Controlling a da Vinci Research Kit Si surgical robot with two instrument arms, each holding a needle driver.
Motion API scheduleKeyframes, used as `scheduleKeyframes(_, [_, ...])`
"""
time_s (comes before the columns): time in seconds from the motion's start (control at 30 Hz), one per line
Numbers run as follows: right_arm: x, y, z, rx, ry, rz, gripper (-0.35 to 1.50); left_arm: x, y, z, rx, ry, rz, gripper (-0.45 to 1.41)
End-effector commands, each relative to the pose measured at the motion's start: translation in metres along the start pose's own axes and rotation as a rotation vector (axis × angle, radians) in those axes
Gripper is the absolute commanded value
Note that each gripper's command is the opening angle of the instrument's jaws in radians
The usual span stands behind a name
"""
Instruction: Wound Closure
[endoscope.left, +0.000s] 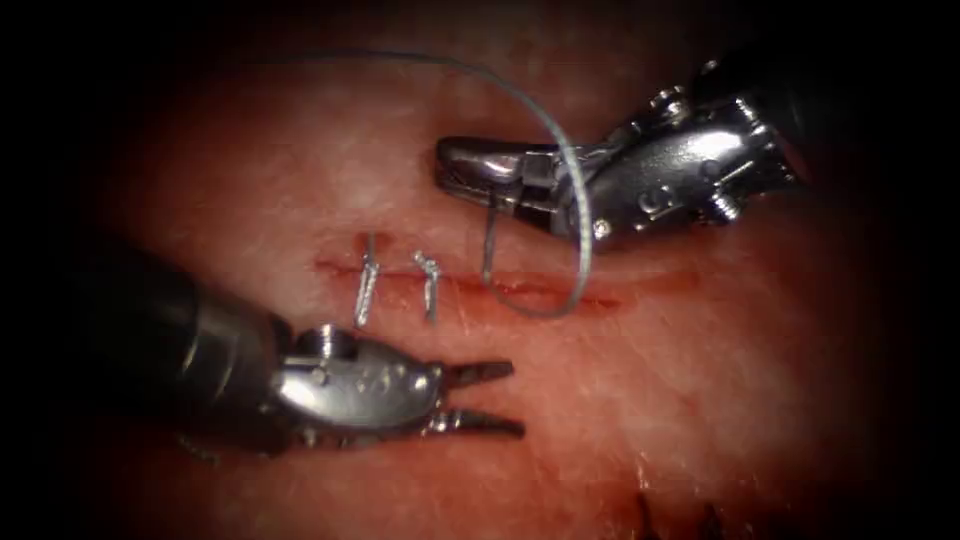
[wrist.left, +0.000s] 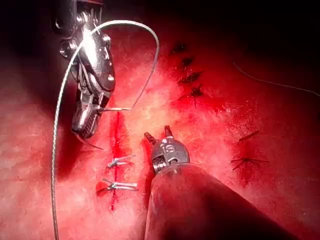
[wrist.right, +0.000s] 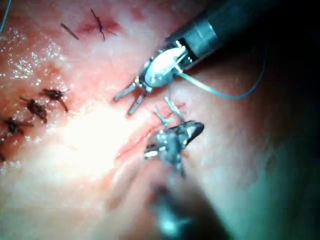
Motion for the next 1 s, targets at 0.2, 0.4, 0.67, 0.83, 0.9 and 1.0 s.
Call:
scheduleKeyframes(0.2, [0.0004,-0.0014,0.0006,0.000,0.015,-0.044,-0.35,-0.0008,0.0008,0.0005,-0.004,-0.002,-0.002,0.11])
scheduleKeyframes(0.4, [0.0004,-0.0029,0.0005,0.002,0.027,-0.100,-0.35,-0.0009,0.0006,0.0003,-0.002,-0.002,-0.001,0.12])
scheduleKeyframes(0.67, [0.0010,-0.0049,0.0001,-0.031,0.058,-0.196,-0.35,-0.0012,-0.0002,0.0000,0.003,-0.003,0.001,0.12])
scheduleKeyframes(0.83, [0.0022,-0.0079,-0.0006,-0.034,0.103,-0.233,-0.35,-0.0020,-0.0012,-0.0004,0.012,-0.004,-0.004,0.12])
scheduleKeyframes(0.9, [0.0026,-0.0086,-0.0008,-0.032,0.110,-0.238,-0.35,-0.0023,-0.0014,-0.0004,0.012,-0.004,-0.008,0.12])
scheduleKeyframes(1.0, [0.0030,-0.0092,-0.0010,-0.031,0.114,-0.242,-0.35,-0.0025,-0.0017,-0.0002,0.013,-0.007,-0.005,0.12])
